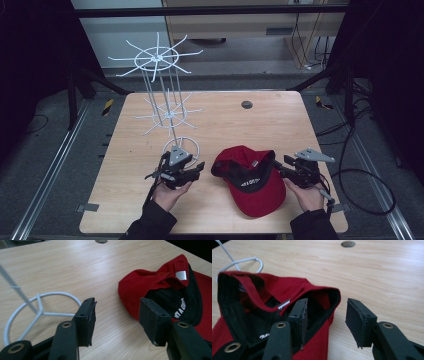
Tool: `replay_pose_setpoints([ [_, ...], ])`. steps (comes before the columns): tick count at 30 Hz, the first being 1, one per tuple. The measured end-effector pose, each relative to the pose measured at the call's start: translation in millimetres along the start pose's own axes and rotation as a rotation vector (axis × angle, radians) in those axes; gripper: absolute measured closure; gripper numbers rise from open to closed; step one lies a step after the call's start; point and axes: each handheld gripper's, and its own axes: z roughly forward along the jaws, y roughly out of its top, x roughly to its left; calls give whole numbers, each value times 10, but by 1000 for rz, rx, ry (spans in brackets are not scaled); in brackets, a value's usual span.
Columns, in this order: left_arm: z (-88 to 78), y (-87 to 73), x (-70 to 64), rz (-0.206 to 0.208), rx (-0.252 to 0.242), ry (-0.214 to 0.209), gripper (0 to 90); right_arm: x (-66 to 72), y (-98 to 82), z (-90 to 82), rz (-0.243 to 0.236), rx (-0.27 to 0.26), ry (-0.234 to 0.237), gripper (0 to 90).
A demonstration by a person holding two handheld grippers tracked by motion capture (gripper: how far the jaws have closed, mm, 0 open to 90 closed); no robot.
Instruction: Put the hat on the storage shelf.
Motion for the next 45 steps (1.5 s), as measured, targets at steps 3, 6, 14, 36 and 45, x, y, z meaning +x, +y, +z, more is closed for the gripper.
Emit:
replay_pose_setpoints([
  [3,100,3,-57,19,15,-5,483,13,-27,56,-10,22,8,513],
  [6,192,0,-106,34,38,-11,492,23,-43,88,-7,34,15,512],
  [14,455,-40,-221,65,95,-14,546,18,-104,196,-16,75,29,498],
  [36,719,-108,-230,20,179,-61,850,-12,-177,421,15,188,65,643],
  [45,786,-124,-227,-14,164,-50,851,30,-40,246,46,77,93,782],
])
